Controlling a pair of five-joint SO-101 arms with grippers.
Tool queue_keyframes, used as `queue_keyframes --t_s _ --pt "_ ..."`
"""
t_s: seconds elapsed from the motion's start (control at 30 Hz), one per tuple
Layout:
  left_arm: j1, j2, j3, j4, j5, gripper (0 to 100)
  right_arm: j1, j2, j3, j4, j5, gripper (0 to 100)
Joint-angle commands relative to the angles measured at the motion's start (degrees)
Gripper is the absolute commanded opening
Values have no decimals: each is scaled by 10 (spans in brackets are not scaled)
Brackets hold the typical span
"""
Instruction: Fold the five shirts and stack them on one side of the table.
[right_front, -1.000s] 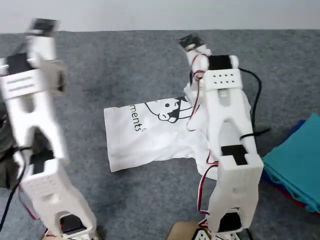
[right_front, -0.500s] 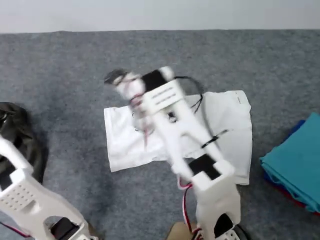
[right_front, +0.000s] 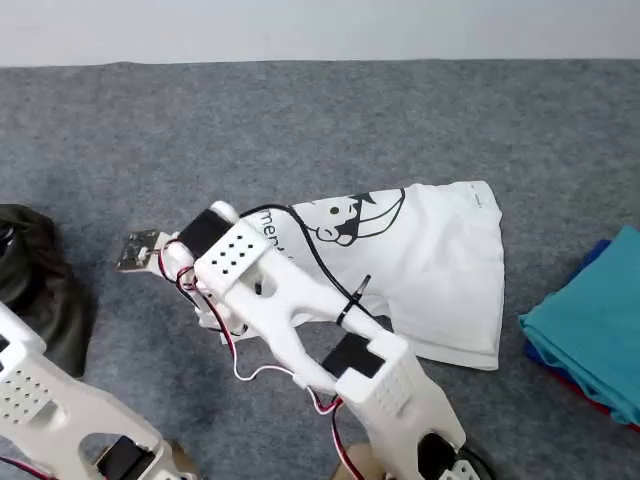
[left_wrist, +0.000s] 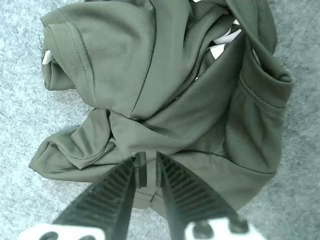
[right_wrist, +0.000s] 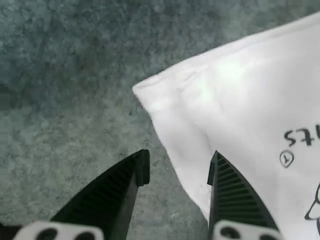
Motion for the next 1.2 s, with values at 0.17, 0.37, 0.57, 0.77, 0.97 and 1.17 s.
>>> queue_keyframes --t_s 0.17,0.37,0.57,0.77,0.97,1.17 --pt "-2 -13 -7 -6 3 43 -2 31 -31 -63 3 203" --pt "-2 -13 -7 -6 3 43 -2 42 -32 -90 6 196" --pt "-2 -13 -7 -5 3 43 -1 50 -33 -90 7 25" --pt "-2 -13 -7 -5 3 43 12 42 -36 -81 7 10" --pt "-2 -13 -7 -5 3 43 32 -3 -40 -37 40 10" --pt "-1 -12 -7 -5 3 43 22 -13 -40 -29 38 31"
